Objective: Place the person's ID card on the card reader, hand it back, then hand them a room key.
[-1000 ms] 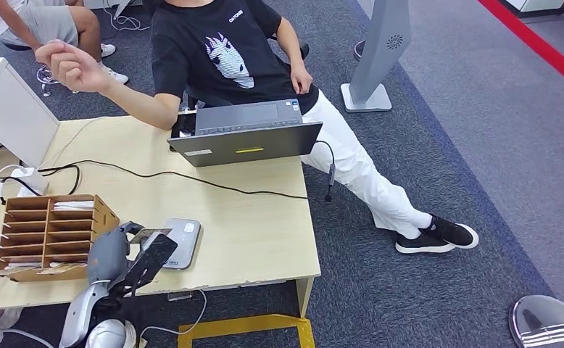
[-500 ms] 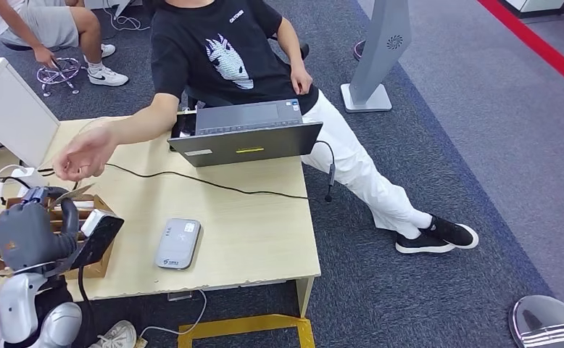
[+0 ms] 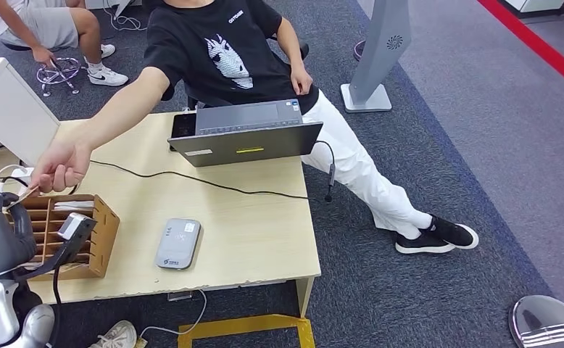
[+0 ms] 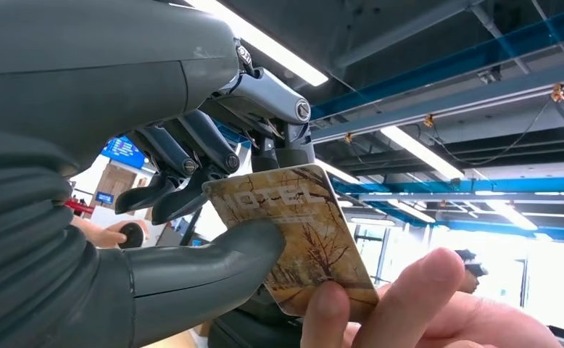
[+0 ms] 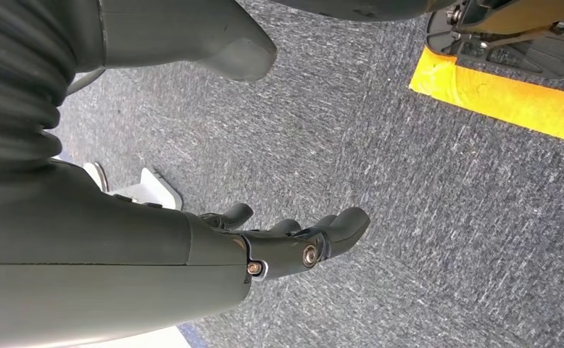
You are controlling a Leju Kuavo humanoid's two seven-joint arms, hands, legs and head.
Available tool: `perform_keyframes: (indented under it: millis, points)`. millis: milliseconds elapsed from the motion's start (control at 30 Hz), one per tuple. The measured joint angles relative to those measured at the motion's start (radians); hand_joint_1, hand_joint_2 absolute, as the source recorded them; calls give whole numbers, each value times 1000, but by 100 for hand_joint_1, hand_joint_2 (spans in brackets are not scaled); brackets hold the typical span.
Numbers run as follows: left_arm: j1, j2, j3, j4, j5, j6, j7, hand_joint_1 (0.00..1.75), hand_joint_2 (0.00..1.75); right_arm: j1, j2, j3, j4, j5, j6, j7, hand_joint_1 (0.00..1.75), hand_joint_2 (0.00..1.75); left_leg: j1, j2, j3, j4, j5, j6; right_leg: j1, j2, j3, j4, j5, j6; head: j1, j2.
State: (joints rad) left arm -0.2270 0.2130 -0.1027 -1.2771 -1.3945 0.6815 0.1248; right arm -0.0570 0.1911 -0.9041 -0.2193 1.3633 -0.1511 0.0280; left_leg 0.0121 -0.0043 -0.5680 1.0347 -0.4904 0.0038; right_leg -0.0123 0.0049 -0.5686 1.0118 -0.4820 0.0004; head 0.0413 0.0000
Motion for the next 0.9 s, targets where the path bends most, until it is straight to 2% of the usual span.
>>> perform_keyframes:
  millis: [433,467,567,600,900]
  points:
    - [-1,-7,3,14,2,3,-11,175,175,0,0,0,0,0,-7,0,0,175,0,7,0,0,-1,-1,0,7,-3,0,1,-1,0,0]
    - [-1,-8,3,14,3,3,-15,137,175,0,0,0,0,0,-7,0,0,175,0,7,0,0,-1,-1,0,7,-4,0,1,-1,0,0]
    - [-1,-13,3,14,13,3,-30,7,175,0,0,0,0,0,-8,0,0,175,0,8,-1,0,-1,-1,0,8,-5,0,1,-1,0,0]
    - [-1,-15,3,14,22,4,-36,0,175,0,0,0,0,0,-8,0,0,175,0,8,-2,0,-1,-1,0,8,-5,0,1,-1,0,0]
    - [2,-40,4,3,198,-32,-82,0,175,0,0,0,0,-4,-10,7,0,175,0,6,-2,0,0,-1,0,6,-4,0,2,-1,0,0]
